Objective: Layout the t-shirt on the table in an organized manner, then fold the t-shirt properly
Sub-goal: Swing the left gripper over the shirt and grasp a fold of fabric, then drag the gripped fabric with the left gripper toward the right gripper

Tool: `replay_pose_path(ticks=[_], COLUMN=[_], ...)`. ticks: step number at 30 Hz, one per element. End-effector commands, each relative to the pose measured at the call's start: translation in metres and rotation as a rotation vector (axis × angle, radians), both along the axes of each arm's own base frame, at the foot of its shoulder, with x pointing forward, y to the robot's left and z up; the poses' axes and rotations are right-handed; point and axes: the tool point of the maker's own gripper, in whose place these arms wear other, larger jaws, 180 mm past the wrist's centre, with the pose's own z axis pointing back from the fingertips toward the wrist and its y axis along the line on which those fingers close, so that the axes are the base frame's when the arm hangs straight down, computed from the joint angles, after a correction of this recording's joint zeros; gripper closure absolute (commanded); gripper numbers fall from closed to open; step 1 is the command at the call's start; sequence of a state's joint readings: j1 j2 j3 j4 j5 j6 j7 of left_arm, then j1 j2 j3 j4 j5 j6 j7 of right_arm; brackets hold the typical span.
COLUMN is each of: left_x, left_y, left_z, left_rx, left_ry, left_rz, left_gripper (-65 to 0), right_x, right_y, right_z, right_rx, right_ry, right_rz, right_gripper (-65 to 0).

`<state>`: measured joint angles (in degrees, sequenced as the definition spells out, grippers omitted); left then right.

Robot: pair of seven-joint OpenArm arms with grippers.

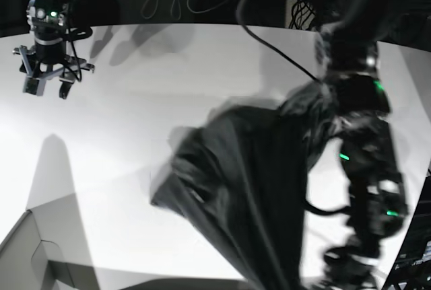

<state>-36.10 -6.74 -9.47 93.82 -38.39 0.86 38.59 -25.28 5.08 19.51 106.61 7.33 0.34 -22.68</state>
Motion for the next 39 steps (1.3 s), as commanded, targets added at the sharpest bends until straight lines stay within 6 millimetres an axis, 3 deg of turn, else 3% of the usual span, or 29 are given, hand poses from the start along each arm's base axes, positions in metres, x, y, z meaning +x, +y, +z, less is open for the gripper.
replay_pose_path(ticks=[1,4,7,14,18,19,23,27,29,32,36,39], left_x=[0.0,0.001,0.002,0.004,0.013,0.017,0.027,0.025,0.016,-0.012,-0.041,-0.076], left_y=[0.014,0.047,0.066,0.095,0.096,0.086,-0.003,-0.104,-0.159,-0.235,-0.276,-0.32], left_z=[0.028,0.042,0.066,0.118,0.138,0.139,0.121,0.046,-0.002,-0.054,-0.132,-0.161], left_rx=[-0.023,-0.086,-0.141,-0.208,-0.238,-0.229,-0.166,-0.168,-0.16,-0.115,0.048,0.164], left_ry=[-0.073,-0.092,-0.133,-0.219,-0.235,-0.226,-0.17,-0.007,0.102,0.219,0.357,0.35], left_rz=[0.021,0.05,0.046,0.055,0.037,0.017,-0.145,-0.322,-0.414,-0.535,-0.589,-0.682], left_gripper=[-0.3,-0.3,-0.3,-0.3,-0.3,-0.3,-0.3,-0.3,-0.3,-0.3,-0.9,-1.0], right_x=[0.004,0.002,0.002,-0.001,-0.006,-0.006,-0.008,-0.013,-0.015,-0.019,-0.027,-0.028], right_y=[-0.006,-0.01,-0.012,-0.014,-0.016,-0.016,-0.016,-0.022,-0.028,-0.034,-0.038,-0.038], right_z=[0.012,0.013,0.014,0.013,0.011,0.011,0.009,0.011,0.012,0.013,0.011,0.011], right_rx=[-0.027,-0.031,-0.033,-0.03,-0.018,-0.016,0.0,-0.006,-0.012,-0.021,-0.029,-0.029], right_ry=[-0.04,-0.041,-0.041,-0.041,-0.041,-0.041,-0.046,-0.048,-0.048,-0.046,-0.03,-0.028], right_rz=[0.001,-0.013,-0.017,-0.033,-0.063,-0.065,-0.092,-0.115,-0.131,-0.147,-0.157,-0.157], right_gripper=[-35.6,-35.6,-35.6,-35.6,-35.6,-35.6,-35.6,-35.6,-35.5,-35.5,-35.5,-35.5])
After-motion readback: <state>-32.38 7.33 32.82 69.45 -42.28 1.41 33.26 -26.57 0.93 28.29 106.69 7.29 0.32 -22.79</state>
